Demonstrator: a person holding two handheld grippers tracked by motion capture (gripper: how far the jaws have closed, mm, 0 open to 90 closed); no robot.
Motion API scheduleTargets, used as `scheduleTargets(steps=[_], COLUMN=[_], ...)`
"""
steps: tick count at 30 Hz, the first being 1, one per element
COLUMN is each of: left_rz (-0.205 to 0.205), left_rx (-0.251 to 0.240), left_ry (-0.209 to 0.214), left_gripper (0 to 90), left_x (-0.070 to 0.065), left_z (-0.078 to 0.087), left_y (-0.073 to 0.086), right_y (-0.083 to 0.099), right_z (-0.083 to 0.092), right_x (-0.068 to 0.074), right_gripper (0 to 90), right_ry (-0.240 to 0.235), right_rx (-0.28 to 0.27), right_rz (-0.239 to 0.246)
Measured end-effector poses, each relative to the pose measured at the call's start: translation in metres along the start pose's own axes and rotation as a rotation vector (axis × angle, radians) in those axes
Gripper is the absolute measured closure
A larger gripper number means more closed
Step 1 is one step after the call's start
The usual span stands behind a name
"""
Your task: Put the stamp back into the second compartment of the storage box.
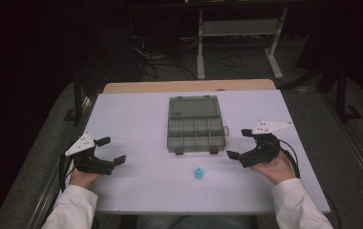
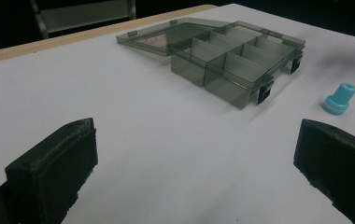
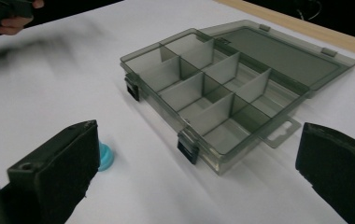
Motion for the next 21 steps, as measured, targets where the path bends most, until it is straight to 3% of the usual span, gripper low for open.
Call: scheduleTargets(steps=[8,21], left_rz=[0.016,0.002], left_rx=[-0.026,-0.025], left_ry=[-0.008,-0.004], left_gripper=[0.0,0.0], left_x=[-0.001,-0.001], left_z=[0.000,0.000], left_y=[-0.003,-0.004], right_y=[-0.005,-0.005], right_z=[-0.010,-0.030], right_x=[0.011,0.024], right_gripper=[0.0,0.0], right_ry=[-0.037,-0.079], right_rx=[0.026,0.077], right_rz=[0.022,0.050])
Point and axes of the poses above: each handheld gripper's, and its own axes: z roughly backward along the jaws, y roughly out of its underside, x roughly to its left, the point moved 10 cm from there along -z, roughly forward along the jaws, and after that the axes turned 13 degrees about -x, right-handed, at the moved point
